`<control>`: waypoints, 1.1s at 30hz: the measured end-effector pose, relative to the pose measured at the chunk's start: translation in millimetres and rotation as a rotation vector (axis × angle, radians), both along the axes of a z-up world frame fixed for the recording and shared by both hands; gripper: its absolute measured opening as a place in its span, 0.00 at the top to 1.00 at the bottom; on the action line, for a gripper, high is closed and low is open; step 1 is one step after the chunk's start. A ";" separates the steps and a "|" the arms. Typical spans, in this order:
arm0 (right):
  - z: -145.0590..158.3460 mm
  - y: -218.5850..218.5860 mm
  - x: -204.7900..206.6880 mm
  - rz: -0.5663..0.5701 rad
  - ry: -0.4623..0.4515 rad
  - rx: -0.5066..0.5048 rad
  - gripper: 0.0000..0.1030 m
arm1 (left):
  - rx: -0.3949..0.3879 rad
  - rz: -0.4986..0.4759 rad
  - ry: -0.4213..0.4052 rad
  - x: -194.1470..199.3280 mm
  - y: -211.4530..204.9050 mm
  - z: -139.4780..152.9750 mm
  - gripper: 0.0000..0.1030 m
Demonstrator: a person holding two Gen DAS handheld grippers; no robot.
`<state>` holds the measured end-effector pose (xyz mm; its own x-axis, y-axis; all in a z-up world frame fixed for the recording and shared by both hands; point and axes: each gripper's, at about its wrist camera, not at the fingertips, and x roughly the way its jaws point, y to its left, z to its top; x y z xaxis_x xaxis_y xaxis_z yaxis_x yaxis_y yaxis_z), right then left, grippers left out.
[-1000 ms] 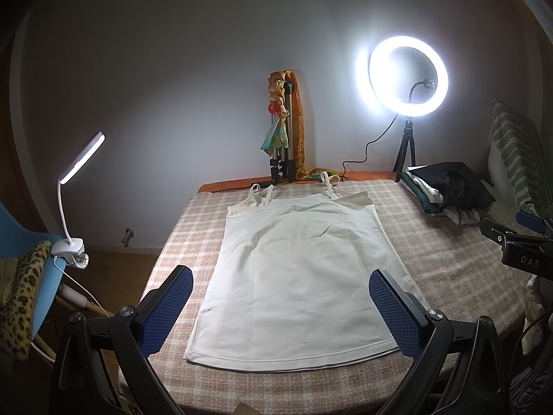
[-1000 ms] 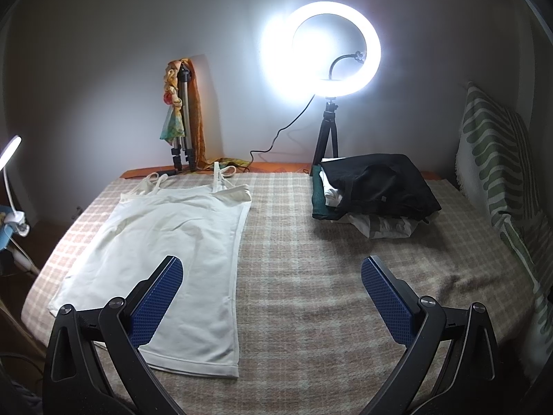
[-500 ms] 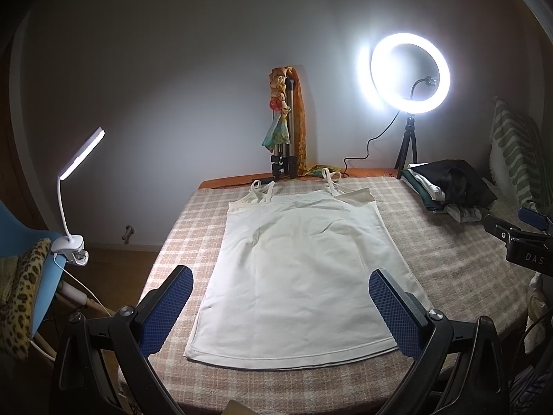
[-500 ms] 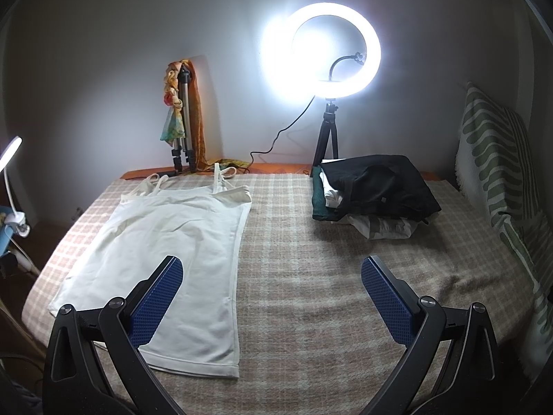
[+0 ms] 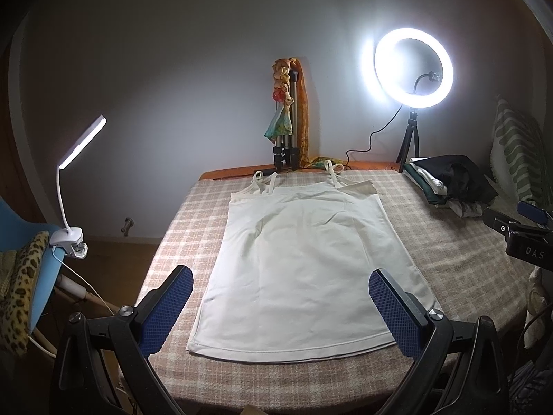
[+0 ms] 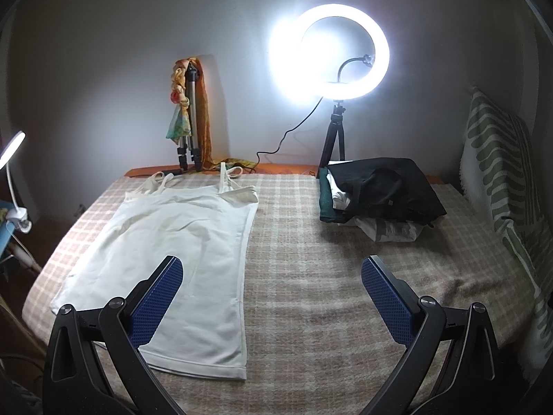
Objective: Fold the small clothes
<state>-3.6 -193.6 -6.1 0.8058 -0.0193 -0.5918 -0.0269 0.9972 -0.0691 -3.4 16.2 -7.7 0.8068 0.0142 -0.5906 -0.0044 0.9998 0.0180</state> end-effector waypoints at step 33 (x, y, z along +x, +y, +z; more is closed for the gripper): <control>-35.6 156.4 133.0 0.434 0.287 0.170 0.59 | -0.222 0.101 0.295 15.8 129.6 -103.4 0.51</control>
